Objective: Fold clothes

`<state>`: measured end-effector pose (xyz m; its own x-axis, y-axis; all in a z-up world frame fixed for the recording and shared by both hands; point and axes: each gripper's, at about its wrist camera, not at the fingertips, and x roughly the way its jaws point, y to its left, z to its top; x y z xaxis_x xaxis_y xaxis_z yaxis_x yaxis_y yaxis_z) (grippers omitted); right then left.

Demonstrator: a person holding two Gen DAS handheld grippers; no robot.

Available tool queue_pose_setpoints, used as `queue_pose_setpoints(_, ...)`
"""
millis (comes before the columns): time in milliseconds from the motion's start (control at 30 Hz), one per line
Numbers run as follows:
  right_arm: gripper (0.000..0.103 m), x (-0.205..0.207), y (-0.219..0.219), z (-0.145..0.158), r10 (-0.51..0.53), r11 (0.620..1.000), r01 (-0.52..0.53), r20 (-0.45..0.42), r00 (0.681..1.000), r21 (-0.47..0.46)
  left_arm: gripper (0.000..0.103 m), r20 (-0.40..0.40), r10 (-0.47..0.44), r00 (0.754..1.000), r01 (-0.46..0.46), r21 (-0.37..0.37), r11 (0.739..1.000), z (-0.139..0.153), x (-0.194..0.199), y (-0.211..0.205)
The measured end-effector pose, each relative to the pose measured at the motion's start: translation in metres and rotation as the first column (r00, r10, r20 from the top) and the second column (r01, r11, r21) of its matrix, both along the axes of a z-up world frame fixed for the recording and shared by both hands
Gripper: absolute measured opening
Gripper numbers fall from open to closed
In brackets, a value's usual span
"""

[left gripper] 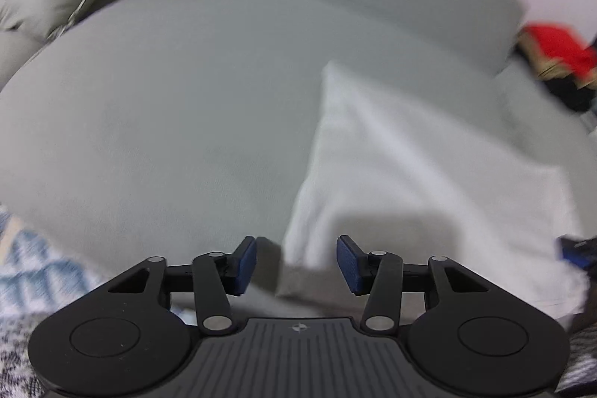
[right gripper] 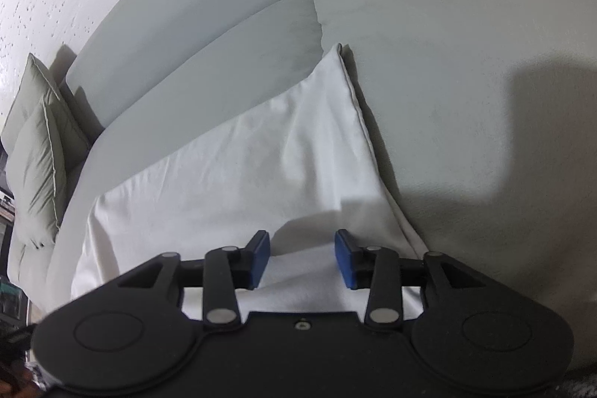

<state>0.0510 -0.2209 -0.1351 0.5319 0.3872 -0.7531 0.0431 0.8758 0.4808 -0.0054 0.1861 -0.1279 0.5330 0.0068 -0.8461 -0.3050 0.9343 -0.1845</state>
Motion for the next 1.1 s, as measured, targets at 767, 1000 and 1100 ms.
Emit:
queue_pose_setpoints(767,0.016,-0.038,0.036,0.031,0.243,0.964,-0.205,0.245,0.939,-0.170,0.033,0.182,-0.249,0.951,0.135,0.481,0.866,0.024,-0.015,-0.126)
queue_pose_setpoints(1000,0.021,-0.050,0.073,0.021,0.420,0.887,-0.388,0.087,0.904,-0.252,0.003,-0.098,-0.566,0.819,0.509,0.580,0.636,-0.017,-0.016,-0.202)
queue_pose_setpoints(1100,0.021,-0.073,0.050,0.013,0.403,0.894,-0.419,-0.120,0.907,-0.157,0.009,-0.189,-0.634,0.750,0.628,0.503,0.594,-0.018,-0.046,-0.202)
